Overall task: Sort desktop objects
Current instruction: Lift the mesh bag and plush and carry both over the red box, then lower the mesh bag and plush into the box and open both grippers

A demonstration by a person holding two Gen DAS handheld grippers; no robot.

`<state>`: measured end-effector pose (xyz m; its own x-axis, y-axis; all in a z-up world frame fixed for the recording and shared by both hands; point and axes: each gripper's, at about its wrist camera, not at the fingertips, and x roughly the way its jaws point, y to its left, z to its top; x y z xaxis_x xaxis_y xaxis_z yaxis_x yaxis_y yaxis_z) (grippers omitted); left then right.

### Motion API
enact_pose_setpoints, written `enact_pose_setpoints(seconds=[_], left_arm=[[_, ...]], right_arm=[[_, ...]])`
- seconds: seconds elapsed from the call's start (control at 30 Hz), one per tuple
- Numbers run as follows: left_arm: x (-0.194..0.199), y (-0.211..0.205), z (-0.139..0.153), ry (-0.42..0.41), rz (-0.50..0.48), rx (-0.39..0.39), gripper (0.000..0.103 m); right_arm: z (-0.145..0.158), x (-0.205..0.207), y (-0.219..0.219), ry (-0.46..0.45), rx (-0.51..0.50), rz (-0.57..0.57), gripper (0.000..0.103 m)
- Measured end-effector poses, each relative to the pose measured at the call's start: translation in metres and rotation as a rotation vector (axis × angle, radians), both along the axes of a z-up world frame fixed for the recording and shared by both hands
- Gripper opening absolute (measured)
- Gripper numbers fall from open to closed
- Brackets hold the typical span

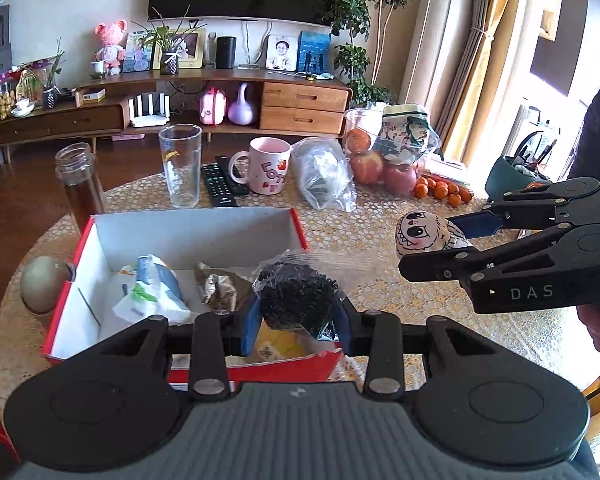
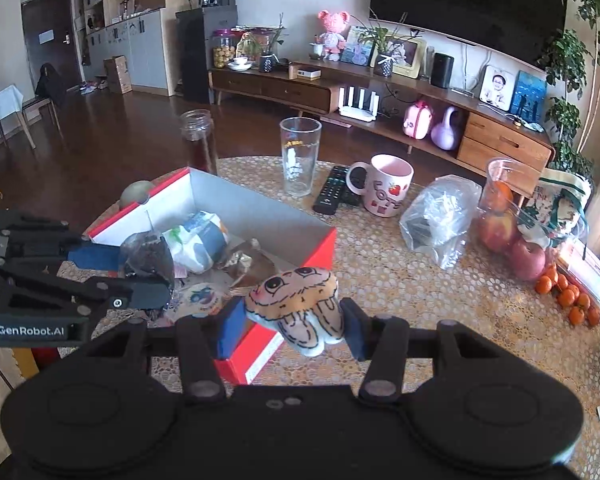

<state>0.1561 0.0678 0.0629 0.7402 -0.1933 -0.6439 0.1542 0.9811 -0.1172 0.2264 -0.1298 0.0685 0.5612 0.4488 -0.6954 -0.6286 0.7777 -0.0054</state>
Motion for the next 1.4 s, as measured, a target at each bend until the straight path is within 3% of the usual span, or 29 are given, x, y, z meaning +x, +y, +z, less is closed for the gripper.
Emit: enact_pose_setpoints(seconds=[0.33,0.73,1.4], left_arm=[[0.013,0.058,-0.005,0.06,0.049,0.07,0.037],[0.065,0.082,-0.047,0.182,0.074,0.195,0.037],[0.098,0.091,-0.111,0.335,0.079,0.198,0.037]], right_arm=[[-0.02,0.001,0.054,0.018,-0.028,0.06,0.051],[-0.066,0.038,0.091,0.063,-0.077,0.001,0.051],[-0.12,0.054,0.127,0.136,-0.152,0.012,0.051]])
